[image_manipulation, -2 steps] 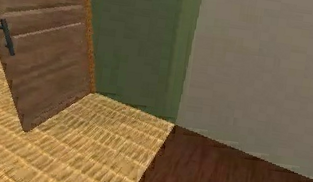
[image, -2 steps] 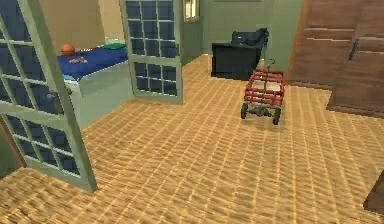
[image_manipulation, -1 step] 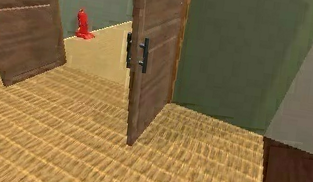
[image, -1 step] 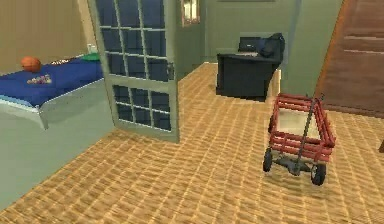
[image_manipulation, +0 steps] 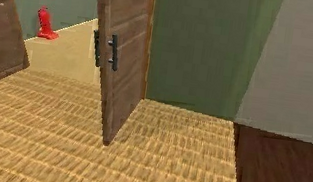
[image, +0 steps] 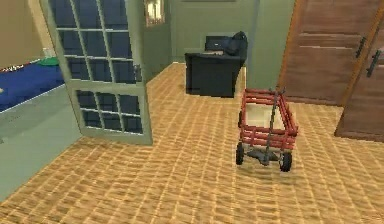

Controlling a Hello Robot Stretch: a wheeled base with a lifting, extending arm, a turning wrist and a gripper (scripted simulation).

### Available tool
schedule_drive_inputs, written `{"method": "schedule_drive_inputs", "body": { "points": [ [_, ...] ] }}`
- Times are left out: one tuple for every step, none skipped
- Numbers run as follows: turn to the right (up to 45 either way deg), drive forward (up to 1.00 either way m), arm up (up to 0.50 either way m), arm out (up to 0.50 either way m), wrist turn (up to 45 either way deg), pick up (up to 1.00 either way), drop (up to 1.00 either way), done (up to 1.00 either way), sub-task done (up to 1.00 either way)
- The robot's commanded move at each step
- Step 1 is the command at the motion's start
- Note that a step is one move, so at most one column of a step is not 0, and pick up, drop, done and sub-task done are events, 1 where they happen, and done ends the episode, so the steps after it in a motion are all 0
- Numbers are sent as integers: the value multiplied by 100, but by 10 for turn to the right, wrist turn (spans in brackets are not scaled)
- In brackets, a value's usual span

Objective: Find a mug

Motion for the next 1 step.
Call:
{"method": "schedule_drive_inputs", "body": {
  "points": [
    [0, 5, 0, 0, 0, 0, 0, 0, 0]
  ]
}}
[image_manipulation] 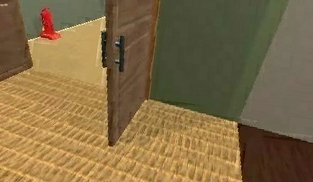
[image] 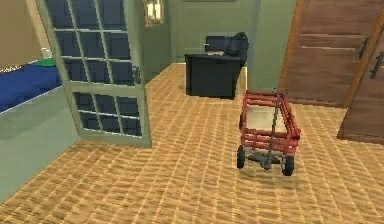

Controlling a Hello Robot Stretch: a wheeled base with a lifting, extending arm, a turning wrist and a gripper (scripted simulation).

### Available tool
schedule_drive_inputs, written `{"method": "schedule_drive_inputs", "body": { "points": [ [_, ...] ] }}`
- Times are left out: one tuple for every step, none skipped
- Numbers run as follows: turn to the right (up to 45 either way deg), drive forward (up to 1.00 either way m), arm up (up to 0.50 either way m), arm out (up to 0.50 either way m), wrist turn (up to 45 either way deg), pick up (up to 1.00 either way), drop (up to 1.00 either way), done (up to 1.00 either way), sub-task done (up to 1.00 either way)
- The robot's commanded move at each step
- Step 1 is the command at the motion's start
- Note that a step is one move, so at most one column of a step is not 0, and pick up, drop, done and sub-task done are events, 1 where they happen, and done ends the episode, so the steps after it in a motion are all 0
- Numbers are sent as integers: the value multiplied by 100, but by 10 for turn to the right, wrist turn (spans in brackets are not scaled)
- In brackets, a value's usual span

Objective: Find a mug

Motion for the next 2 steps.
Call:
{"method": "schedule_drive_inputs", "body": {
  "points": [
    [-360, 0, 0, 0, 0, 0, 0, 0, 0],
    [0, 75, 0, 0, 0, 0, 0, 0, 0]
  ]
}}
